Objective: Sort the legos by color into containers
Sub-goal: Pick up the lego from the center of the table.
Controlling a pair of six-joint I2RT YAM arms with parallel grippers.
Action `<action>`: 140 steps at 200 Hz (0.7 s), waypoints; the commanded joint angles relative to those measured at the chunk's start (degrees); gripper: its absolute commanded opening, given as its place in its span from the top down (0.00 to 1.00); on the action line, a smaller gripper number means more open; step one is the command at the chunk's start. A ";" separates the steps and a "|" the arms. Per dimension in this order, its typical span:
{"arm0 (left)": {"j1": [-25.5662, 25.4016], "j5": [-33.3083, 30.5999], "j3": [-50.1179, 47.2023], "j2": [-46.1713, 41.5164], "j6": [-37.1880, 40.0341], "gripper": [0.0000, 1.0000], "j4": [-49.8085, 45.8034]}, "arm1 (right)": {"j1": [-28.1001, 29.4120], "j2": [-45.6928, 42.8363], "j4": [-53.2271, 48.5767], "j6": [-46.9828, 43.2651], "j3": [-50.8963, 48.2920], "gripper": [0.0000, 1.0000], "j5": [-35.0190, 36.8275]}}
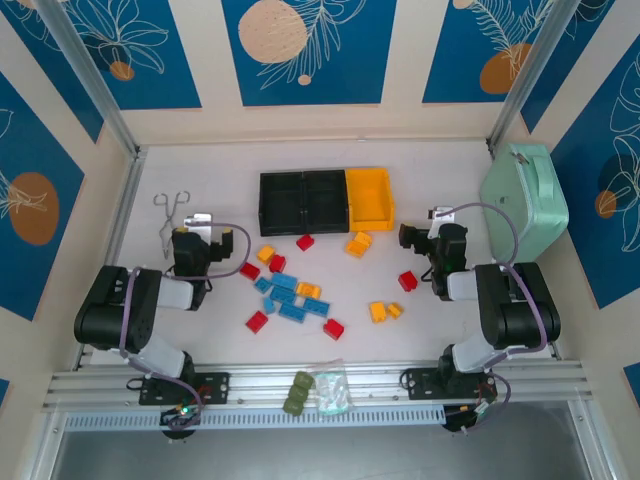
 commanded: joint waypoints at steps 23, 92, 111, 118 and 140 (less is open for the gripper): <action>0.04 1.09 0.47 0.20 1.10 0.01 2.05 | -0.44 -0.99 0.52 -0.18 1.38 0.01 -2.24; 0.03 1.10 0.47 0.17 1.02 0.01 1.96 | -0.48 -0.99 0.35 -0.11 1.46 0.01 -2.51; 0.03 1.09 0.47 0.16 1.01 0.01 2.10 | -0.53 -0.99 0.39 -0.11 1.40 0.01 -2.53; 0.02 1.24 0.47 0.20 1.01 0.01 1.97 | -0.49 -0.99 0.41 -0.11 1.46 0.01 -2.55; 0.10 1.27 0.47 0.14 1.01 0.01 1.87 | -0.52 -0.99 0.35 -0.04 1.46 0.01 -2.60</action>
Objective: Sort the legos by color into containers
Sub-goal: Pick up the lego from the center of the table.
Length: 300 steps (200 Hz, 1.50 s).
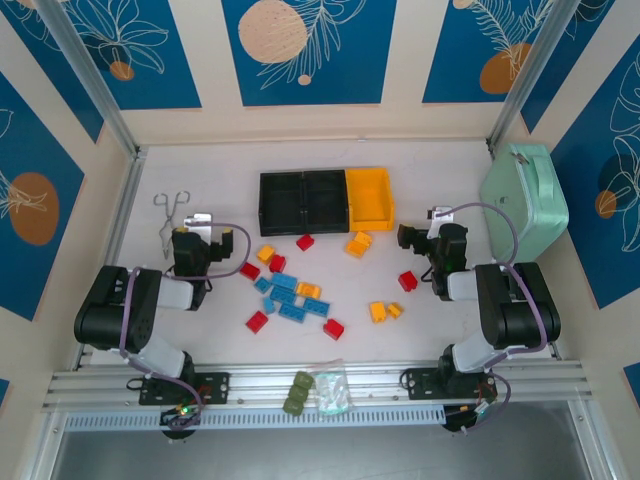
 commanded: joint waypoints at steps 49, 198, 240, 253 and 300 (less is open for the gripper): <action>0.12 1.42 0.55 0.08 0.95 0.01 1.81 | -0.36 -0.99 0.36 -0.07 1.32 0.01 -1.04; 0.59 3.20 20.36 -20.78 -29.79 0.01 -48.24 | -3.10 -25.62 -54.54 33.46 20.58 0.01 -6.86; 0.32 20.95 20.29 -23.65 -34.43 0.11 -55.01 | -0.54 -22.66 -67.65 32.27 26.04 0.22 -15.49; -0.68 24.07 20.51 -24.11 -34.65 0.20 -59.73 | 4.27 -20.94 -72.10 32.62 27.50 0.22 -11.26; -7.57 31.60 18.14 -27.96 -32.65 0.22 -70.34 | 18.89 -10.46 -76.85 40.77 30.91 0.18 0.12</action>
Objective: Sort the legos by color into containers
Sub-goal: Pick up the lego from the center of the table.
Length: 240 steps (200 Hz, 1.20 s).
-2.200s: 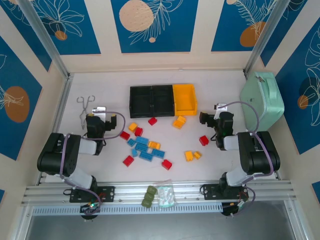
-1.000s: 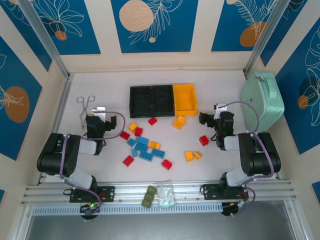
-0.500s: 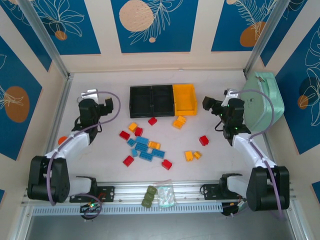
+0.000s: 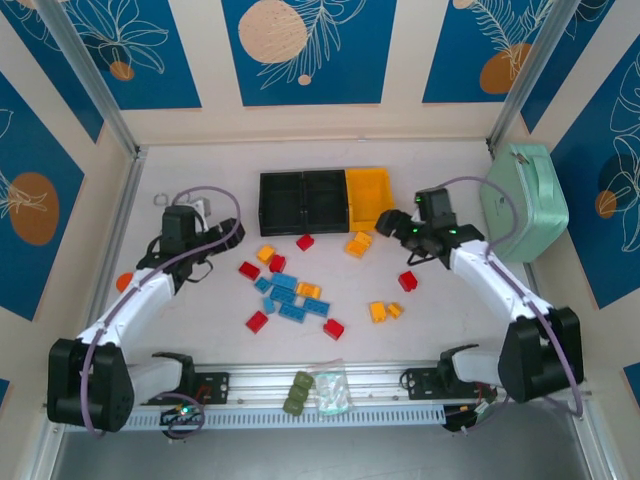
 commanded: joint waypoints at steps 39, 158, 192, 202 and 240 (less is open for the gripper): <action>-11.20 2.92 -3.32 -7.63 -0.37 0.20 -11.96 | 10.65 14.72 -4.93 10.09 7.56 0.14 9.38; -14.53 0.26 -8.95 -9.90 -3.91 0.19 -9.66 | 16.21 34.45 -9.96 16.90 20.97 0.24 15.72; -14.54 0.40 -9.36 -9.10 -3.94 0.19 -8.90 | 16.25 33.55 -9.32 15.54 18.67 0.43 15.68; -14.63 0.67 -9.36 -8.73 -4.10 0.19 -8.54 | 16.52 32.32 -9.26 14.99 17.81 0.49 15.43; -15.21 1.02 -9.23 -8.18 -4.90 0.19 -6.81 | 17.89 24.16 -10.69 12.86 12.67 0.53 15.76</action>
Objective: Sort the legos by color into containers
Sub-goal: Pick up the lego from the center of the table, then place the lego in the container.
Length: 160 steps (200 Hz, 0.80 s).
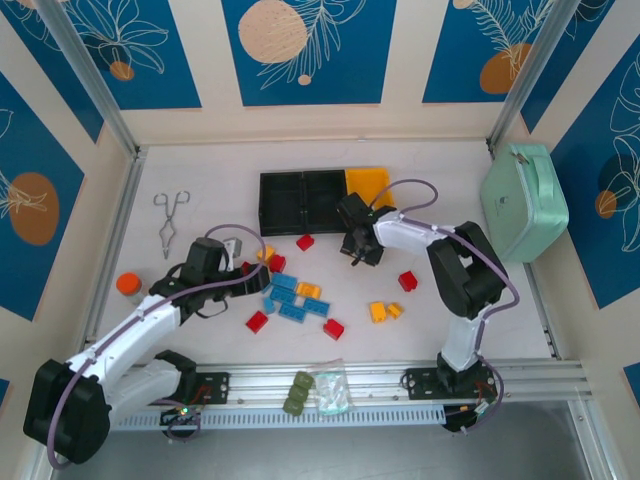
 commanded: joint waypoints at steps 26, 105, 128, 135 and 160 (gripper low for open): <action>-1.84 0.51 0.95 1.83 -1.55 0.19 3.21 | 0.94 -13.91 -4.61 -4.07 -5.54 0.56 0.58; -11.45 -4.06 11.74 10.13 -2.95 0.22 4.65 | -5.41 -14.94 -5.56 -9.13 4.00 0.55 -5.16; -14.70 -5.07 14.98 12.86 -3.09 0.22 4.63 | -7.93 -10.29 -4.62 -8.34 8.73 0.55 -6.37; -15.42 -5.33 15.81 13.63 -2.88 0.23 4.47 | -8.64 -8.54 -4.38 -8.00 10.34 0.55 -6.78; -17.44 -6.48 17.52 15.59 -2.58 0.23 3.37 | -11.14 -2.63 -5.23 -5.78 15.77 0.54 -6.10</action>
